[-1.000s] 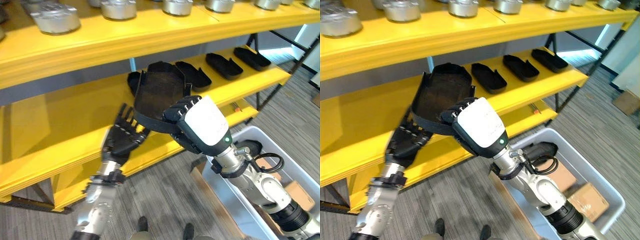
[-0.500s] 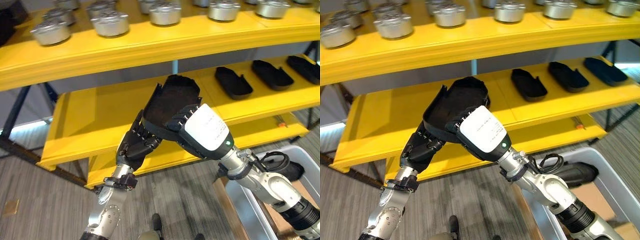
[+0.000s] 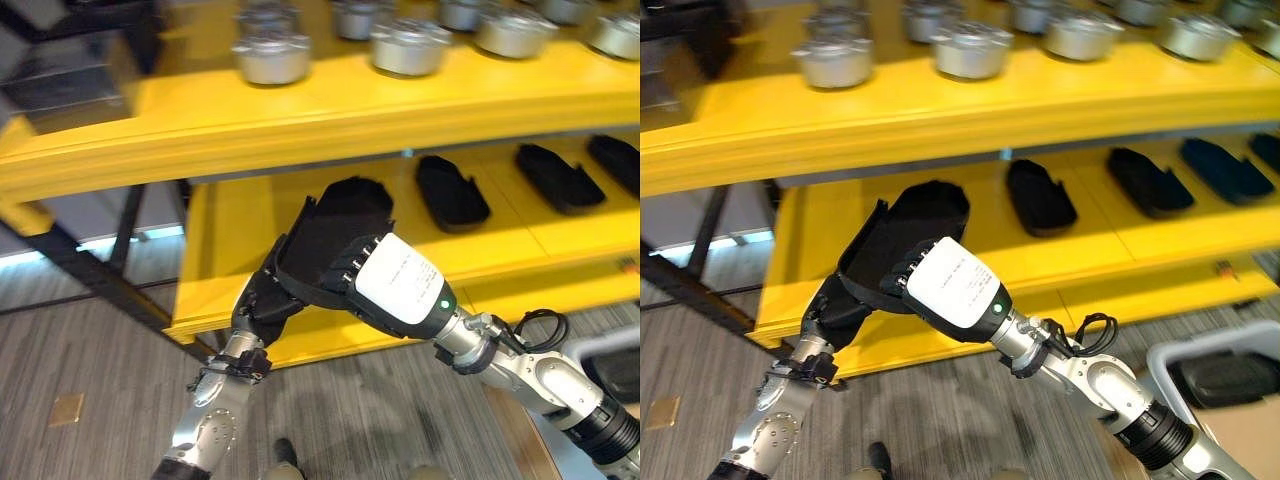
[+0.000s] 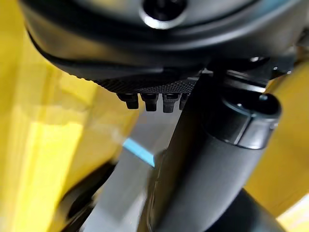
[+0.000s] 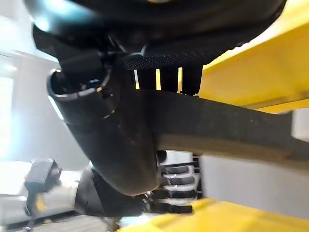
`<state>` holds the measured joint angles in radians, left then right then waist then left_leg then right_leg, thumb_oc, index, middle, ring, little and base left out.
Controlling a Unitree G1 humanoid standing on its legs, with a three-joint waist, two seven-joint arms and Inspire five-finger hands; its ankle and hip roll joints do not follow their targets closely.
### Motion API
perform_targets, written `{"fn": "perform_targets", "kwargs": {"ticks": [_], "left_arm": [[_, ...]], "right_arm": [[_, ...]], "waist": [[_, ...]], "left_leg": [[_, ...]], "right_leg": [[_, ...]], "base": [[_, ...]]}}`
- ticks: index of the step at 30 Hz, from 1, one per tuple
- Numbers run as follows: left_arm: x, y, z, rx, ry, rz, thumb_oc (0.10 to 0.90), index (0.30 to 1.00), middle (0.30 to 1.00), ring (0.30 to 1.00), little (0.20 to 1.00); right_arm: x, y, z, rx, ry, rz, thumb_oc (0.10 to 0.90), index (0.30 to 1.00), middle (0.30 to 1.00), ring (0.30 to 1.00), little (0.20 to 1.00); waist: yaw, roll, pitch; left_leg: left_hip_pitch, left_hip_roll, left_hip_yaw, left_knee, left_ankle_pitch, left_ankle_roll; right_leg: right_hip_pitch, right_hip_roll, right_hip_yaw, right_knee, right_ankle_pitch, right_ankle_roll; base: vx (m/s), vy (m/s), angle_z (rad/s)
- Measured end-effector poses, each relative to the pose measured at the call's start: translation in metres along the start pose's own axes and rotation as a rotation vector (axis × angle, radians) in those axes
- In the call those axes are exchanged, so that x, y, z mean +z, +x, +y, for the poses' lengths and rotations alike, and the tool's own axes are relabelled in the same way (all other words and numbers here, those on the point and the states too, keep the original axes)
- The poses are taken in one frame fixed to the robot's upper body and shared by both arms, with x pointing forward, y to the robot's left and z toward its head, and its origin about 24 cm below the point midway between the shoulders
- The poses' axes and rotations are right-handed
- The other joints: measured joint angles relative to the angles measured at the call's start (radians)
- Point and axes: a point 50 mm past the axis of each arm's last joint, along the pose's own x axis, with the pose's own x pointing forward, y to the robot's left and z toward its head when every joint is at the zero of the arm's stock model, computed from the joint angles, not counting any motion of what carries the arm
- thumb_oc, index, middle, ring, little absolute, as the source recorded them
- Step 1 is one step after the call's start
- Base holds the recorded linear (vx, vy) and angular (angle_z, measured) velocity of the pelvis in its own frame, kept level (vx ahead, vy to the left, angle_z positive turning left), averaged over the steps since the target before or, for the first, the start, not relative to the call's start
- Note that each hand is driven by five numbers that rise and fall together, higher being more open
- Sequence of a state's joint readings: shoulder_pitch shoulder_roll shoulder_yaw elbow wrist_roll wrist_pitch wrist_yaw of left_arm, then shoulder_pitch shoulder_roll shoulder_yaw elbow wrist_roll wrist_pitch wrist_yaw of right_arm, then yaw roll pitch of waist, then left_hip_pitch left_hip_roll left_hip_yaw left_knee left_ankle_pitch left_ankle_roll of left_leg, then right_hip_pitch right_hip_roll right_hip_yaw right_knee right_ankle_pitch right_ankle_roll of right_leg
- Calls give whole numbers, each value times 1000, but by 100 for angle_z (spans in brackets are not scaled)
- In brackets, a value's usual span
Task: Move parts from the plastic box to the shelf.
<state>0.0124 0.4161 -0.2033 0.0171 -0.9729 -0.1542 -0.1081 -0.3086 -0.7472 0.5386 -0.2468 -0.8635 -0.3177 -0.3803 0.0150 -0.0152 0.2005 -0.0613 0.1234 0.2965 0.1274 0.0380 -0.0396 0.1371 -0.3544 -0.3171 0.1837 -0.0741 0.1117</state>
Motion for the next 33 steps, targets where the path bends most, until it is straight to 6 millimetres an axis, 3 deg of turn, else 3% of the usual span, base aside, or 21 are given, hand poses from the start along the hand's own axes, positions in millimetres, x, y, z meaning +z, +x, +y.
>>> {"fn": "perform_targets", "kwargs": {"ticks": [4, 7, 8, 9, 11, 13, 16, 17, 18, 19, 20, 21, 23, 24, 27, 30, 32, 33], "left_arm": [[13, -5, 13, 35, 30, -40, 900, 1000, 1000, 1000, 1000], [21, -7, 19, 50, 50, -54, 900, 1000, 1000, 1000, 1000], [22, -8, 20, 53, 52, -57, 900, 1000, 1000, 1000, 1000], [22, -15, 20, 60, 43, -65, 900, 1000, 1000, 1000, 1000], [23, -20, 18, 52, 40, -66, 900, 1000, 1000, 1000, 1000], [21, -19, 16, 35, 36, -47, 900, 1000, 1000, 1000, 1000], [17, -15, 11, -22, 39, -18, 900, 1000, 1000, 1000, 1000], [15, -14, 8, -44, 37, -9, 900, 1000, 1000, 1000, 1000], [15, -13, 6, -65, 36, -9, 900, 1000, 1000, 1000, 1000], [20, -10, 6, -82, 48, -17, 900, 1000, 1000, 1000, 1000], [24, -11, 9, -70, 50, -29, 900, 1000, 1000, 1000, 1000], [29, -15, 16, -39, 54, -52, 900, 1000, 1000, 1000, 1000], [12, -21, 11, -38, 7, 0, 900, 1000, 1000, 1000, 1000], [0, -24, 2, -56, -38, 24, 900, 1000, 1000, 1000, 1000], [-5, -20, -8, -87, -109, 27, 900, 1000, 1000, 1000, 1000], [-8, -11, -13, -120, -109, 48, 900, 1000, 1000, 1000, 1000], [-13, -4, -22, -177, -108, 90, 900, 1000, 1000, 1000, 1000], [-11, -5, -22, -186, -99, 93, 900, 1000, 1000, 1000, 1000]], "right_arm": [[-2, 4, 0, -34, 8, 41, 400, 300, 300, 300, 300], [0, 3, 0, -32, 11, 32, 400, 300, 300, 300, 300], [-1, 4, 0, -34, 10, 34, 400, 300, 300, 300, 300], [0, 6, 0, -42, 15, 38, 400, 300, 300, 300, 300], [0, 10, 1, -38, 21, 56, 400, 300, 300, 300, 300], [-2, 11, 1, -18, 12, 75, 400, 300, 300, 300, 300], [-9, 9, 1, 0, -11, 119, 400, 300, 300, 300, 300], [-12, 7, 3, 14, -19, 138, 400, 300, 300, 300, 300], [-14, 6, 2, 21, -30, 144, 400, 300, 300, 300, 300], [-16, 2, 2, 33, -37, 154, 400, 300, 300, 300, 300], [-15, 2, 3, 36, -34, 147, 400, 300, 300, 300, 300], [-13, 3, 3, 42, -25, 123, 400, 300, 300, 300, 300], [-20, -3, 2, 99, -62, 116, 400, 300, 300, 300, 300], [-26, -10, -1, 153, -105, 116, 400, 300, 300, 300, 300], [-47, -23, -7, 235, -173, 171, 400, 300, 300, 300, 300], [-55, -37, -10, 250, -189, 239, 400, 300, 300, 300, 300], [-58, -55, -7, 275, -183, 303, 400, 300, 300, 300, 300], [-60, -57, -6, 282, -182, 311, 400, 300, 300, 300, 300]], "waist": [[22, -8, -1], [38, -17, -2], [49, -27, -3], [71, -33, -2], [85, -40, 1], [98, -50, 6], [94, -38, 18], [86, -34, 24], [76, -47, 24], [65, -76, 27], [70, -94, 27], [82, -125, 27], [61, -32, 36], [35, 1, 36], [-9, 4, 37], [-14, 3, 37], [-41, 1, 35], [-31, -10, 35]], "left_leg": [[14, -8, -13, -22, -18, 38], [47, -12, -3, -75, -5, 46], [56, -21, 6, -82, 2, 39], [76, -25, 36, -100, 3, 37], [95, -16, 74, -120, 7, 28], [113, -5, 96, -121, 4, 24], [114, 41, 95, -117, 1, 16], [108, 52, 79, -118, 3, 10], [93, 52, 56, -115, 2, 4], [62, 55, 12, -107, 12, -7], [66, 59, 18, -113, 23, -26], [83, 70, 28, -117, 38, -75], [104, 157, 35, -131, 53, -98], [121, 184, 44, -145, 64, -102], [126, 188, 35, -155, 70, -107], [104, 172, -34, -150, 69, -106], [64, 163, -153, -143, 76, -81], [59, 163, -166, -144, 79, -76]], "right_leg": [[-27, -10, 3, 33, 135, 1], [-29, 17, -5, -32, 120, 20], [-30, 27, -34, -66, 162, 6], [-26, 32, -97, -92, 182, 15], [-26, 44, -161, -109, 192, 13], [-27, 48, -176, -101, 193, 13], [-104, 50, -133, 35, 184, 17], [-108, 56, -92, -9, 144, 21], [-98, 55, -52, -77, 141, 34], [-75, 56, -15, -209, 156, 36], [-77, 56, -20, -227, 176, 30], [-67, 79, -39, -232, 202, 60], [-50, 172, -32, -264, 201, 27], [-42, 202, -31, -267, 195, 14], [-29, 218, -22, -264, 182, 10], [-31, 200, -7, -182, 122, 23], [-57, 193, 112, -51, 48, 11], [-85, 191, 154, -18, 8, 13]], "base": [[117, 167, 7], [78, 119, -5], [93, 112, -41], [87, 84, -50], [49, 21, -61], [-36, -87, -42], [-24, -320, -10], [8, -391, 30], [35, -376, 78], [36, -262, 71], [60, -252, 41], [68, -122, -23], [96, -92, -40], [105, -38, -28], [88, -20, 3], [29, -110, 68], [-8, -180, 140], [-11, -159, 80]]}}
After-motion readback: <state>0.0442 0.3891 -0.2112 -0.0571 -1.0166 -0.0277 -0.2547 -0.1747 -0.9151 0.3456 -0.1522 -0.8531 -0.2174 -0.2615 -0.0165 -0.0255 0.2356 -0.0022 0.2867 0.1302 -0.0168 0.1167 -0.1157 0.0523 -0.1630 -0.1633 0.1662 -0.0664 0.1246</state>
